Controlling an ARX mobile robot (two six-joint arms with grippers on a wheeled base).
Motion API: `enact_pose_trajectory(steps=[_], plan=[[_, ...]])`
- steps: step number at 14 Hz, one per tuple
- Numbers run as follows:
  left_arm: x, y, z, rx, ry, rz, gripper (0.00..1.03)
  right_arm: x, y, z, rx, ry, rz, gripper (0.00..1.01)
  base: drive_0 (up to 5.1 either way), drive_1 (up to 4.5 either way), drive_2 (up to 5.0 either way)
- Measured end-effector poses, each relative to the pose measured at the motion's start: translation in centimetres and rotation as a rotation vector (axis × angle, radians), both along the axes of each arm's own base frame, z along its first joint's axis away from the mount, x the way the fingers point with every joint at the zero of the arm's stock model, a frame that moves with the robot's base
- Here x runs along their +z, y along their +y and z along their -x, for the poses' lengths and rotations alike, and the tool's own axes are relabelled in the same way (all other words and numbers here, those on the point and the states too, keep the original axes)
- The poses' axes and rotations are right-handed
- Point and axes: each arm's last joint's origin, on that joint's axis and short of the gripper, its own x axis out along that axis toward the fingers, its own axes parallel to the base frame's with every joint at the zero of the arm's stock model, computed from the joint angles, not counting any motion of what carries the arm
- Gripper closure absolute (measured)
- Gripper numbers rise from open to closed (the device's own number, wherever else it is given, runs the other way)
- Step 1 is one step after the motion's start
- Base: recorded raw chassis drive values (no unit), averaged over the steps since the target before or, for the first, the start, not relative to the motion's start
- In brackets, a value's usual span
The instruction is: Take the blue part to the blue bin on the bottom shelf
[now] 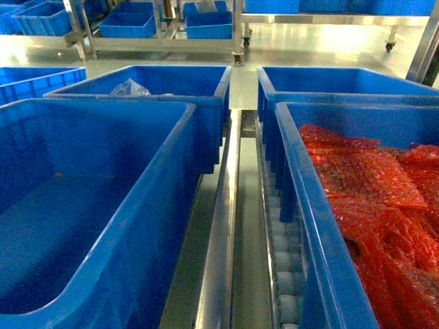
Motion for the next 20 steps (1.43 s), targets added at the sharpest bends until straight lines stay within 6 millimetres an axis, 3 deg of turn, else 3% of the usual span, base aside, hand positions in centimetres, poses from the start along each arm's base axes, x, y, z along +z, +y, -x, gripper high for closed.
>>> enact_pose_trajectory(steps=[10, 12, 14, 15, 20], plan=[[0.3, 0.0, 1.9, 0.001, -0.021, 0.000, 1.01, 0.0, 0.0, 0.0, 0.000, 0.000, 0.000, 0.03, 0.0, 0.00, 0.0], [-0.1, 0.0, 3.3, -0.002, -0.001, -0.002, 1.01, 0.0, 0.0, 0.0, -0.002, 0.002, 0.000, 0.03, 0.0, 0.00, 0.0], [-0.1, 0.0, 3.3, 0.001, -0.007, -0.002, 0.73, 0.0, 0.0, 0.0, 0.000, 0.000, 0.000, 0.03, 0.0, 0.00, 0.0], [0.0, 0.0, 3.3, 0.001, -0.008, -0.002, 0.66, 0.0, 0.0, 0.0, 0.000, 0.000, 0.000, 0.03, 0.0, 0.00, 0.0], [0.0, 0.0, 3.3, 0.001, -0.008, -0.002, 0.46, 0.0, 0.0, 0.0, 0.000, 0.000, 0.000, 0.03, 0.0, 0.00, 0.0]])
